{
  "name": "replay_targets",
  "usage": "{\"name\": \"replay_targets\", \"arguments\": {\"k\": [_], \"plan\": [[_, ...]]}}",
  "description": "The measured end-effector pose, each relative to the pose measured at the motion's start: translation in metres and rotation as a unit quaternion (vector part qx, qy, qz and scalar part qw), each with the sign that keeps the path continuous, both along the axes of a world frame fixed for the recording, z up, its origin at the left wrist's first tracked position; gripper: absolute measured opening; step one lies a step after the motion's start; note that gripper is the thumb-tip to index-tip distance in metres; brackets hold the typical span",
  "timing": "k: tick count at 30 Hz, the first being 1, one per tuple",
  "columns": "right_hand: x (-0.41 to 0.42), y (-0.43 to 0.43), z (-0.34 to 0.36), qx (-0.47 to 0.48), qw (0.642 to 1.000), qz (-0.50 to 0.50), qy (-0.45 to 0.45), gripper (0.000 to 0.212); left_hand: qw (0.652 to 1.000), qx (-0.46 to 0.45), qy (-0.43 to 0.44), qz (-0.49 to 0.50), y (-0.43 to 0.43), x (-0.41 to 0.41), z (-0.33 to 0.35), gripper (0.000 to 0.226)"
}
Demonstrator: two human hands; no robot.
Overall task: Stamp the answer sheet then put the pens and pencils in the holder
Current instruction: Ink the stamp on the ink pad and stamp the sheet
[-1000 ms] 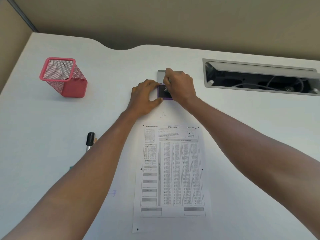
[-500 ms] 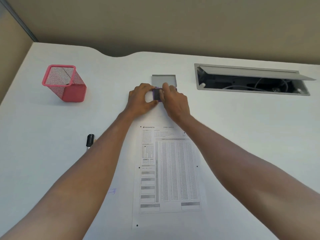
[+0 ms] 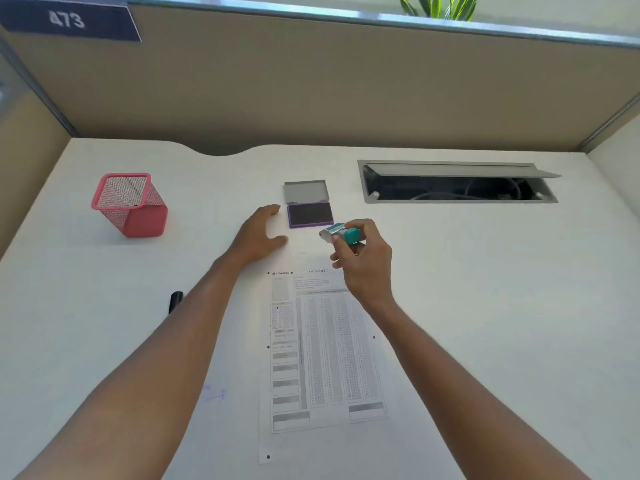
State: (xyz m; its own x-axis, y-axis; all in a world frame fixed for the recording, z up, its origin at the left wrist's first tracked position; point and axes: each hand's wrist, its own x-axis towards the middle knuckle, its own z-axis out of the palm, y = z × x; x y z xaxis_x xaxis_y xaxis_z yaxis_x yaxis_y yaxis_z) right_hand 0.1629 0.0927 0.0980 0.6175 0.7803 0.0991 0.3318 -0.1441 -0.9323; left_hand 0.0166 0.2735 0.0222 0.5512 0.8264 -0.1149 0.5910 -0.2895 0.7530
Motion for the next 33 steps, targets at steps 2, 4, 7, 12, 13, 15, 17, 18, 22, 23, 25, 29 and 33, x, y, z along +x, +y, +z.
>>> {"name": "replay_targets", "arguments": {"k": [2, 4, 7, 12, 13, 15, 17, 18, 22, 23, 25, 29, 33], "plan": [[-0.007, -0.016, 0.009, 0.019, 1.0, -0.003, -0.024, 0.017, 1.0, 0.005, 0.009, 0.011, -0.011, -0.01, 0.004, 0.066], [-0.014, -0.03, 0.014, 0.032, 0.997, -0.007, -0.065, 0.017, 0.999, 0.021, 0.021, 0.016, -0.028, -0.021, 0.008, 0.063], [-0.024, -0.048, 0.023, 0.055, 0.991, -0.015, -0.119, 0.019, 0.998, 0.054, 0.028, -0.006, -0.067, -0.038, 0.019, 0.053], [-0.034, -0.08, 0.036, 0.075, 0.987, -0.018, -0.143, 0.018, 0.995, 0.088, 0.041, -0.037, -0.144, -0.067, 0.027, 0.048], [-0.036, -0.088, 0.036, 0.074, 0.987, -0.014, -0.144, 0.018, 0.994, 0.094, 0.043, -0.04, -0.158, -0.073, 0.026, 0.048], [-0.037, -0.102, 0.037, 0.07, 0.987, -0.006, -0.144, 0.018, 0.992, 0.106, 0.056, -0.045, -0.182, -0.082, 0.022, 0.051], [-0.037, -0.118, 0.034, 0.062, 0.987, -0.002, -0.146, 0.019, 0.991, 0.114, 0.066, -0.038, -0.2, -0.088, 0.018, 0.055], [-0.038, -0.127, 0.032, 0.056, 0.987, -0.002, -0.148, 0.02, 0.99, 0.116, 0.069, -0.033, -0.207, -0.09, 0.016, 0.057], [-0.041, -0.163, 0.022, 0.023, 0.987, 0.006, -0.162, 0.027, 0.99, 0.116, 0.075, -0.02, -0.221, -0.098, 0.008, 0.064], [-0.042, -0.172, 0.019, 0.008, 0.986, 0.011, -0.169, 0.028, 0.99, 0.115, 0.075, -0.023, -0.222, -0.1, 0.005, 0.066], [-0.043, -0.188, 0.01, -0.023, 0.983, 0.02, -0.179, 0.026, 0.99, 0.112, 0.078, -0.033, -0.225, -0.104, -0.001, 0.072], [-0.045, -0.218, -0.005, -0.062, 0.979, 0.027, -0.19, 0.024, 0.987, 0.118, 0.092, -0.055, -0.232, -0.111, -0.015, 0.082], [-0.051, -0.241, -0.015, -0.086, 0.977, 0.026, -0.193, 0.02, 0.985, 0.133, 0.092, -0.058, -0.233, -0.113, -0.019, 0.081]]}}
